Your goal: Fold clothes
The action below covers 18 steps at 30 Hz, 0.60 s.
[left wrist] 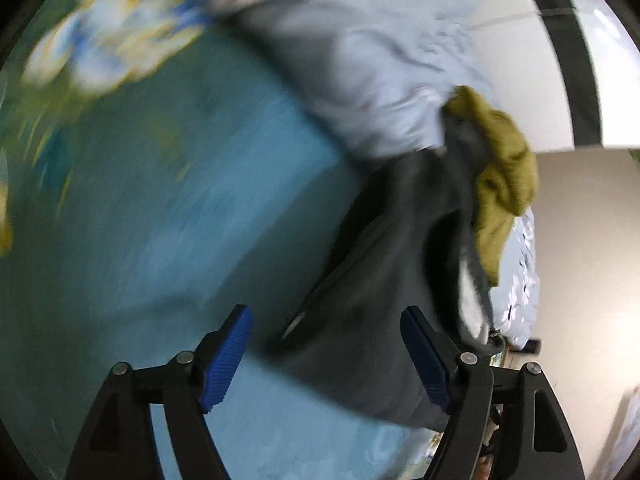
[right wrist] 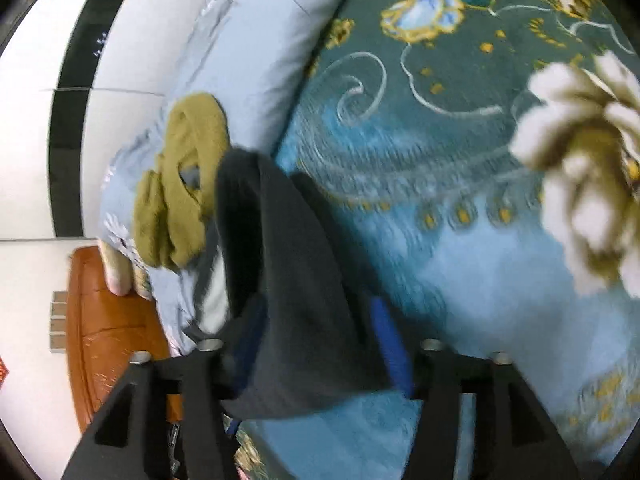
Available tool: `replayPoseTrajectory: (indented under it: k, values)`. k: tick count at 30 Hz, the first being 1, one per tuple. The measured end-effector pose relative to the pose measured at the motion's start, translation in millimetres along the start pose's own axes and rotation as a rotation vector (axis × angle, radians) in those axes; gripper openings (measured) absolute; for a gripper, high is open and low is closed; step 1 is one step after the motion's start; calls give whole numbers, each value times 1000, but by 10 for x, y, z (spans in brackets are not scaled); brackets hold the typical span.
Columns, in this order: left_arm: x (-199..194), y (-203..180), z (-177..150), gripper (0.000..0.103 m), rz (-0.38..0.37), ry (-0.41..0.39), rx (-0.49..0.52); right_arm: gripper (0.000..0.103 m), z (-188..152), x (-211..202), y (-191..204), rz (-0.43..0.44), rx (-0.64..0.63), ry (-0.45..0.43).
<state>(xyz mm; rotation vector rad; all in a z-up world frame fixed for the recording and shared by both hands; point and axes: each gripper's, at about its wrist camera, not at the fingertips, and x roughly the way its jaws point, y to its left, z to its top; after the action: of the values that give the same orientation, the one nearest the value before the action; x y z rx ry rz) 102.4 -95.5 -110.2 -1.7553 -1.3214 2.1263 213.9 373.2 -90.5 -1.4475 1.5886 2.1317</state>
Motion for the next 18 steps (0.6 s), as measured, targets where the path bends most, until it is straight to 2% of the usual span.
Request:
replayPoseTrajectory:
  k: [3,5,9,12,14,18]
  values:
    - [65,73,-194,79,53,31,8,63,-82,-88,289,-112,-164,-57]
    - [96,28,-264,79,53,37,40,63,-108,-97,490,-120,-264,-78]
    - [255,-63,-296,79,46,71,51,63,-255,316,961,-33,-480,93]
    - [386,-114,-325,79,39,89,45,63,-412,734,1225,-73,-640,198]
    - [458,-145,-352,79,35,100,38,63,-462,1008,1292,-131,-661,223]
    - [478,-224,-393,80,47,136,52,63,-430,1299,1428,-150,-658,235]
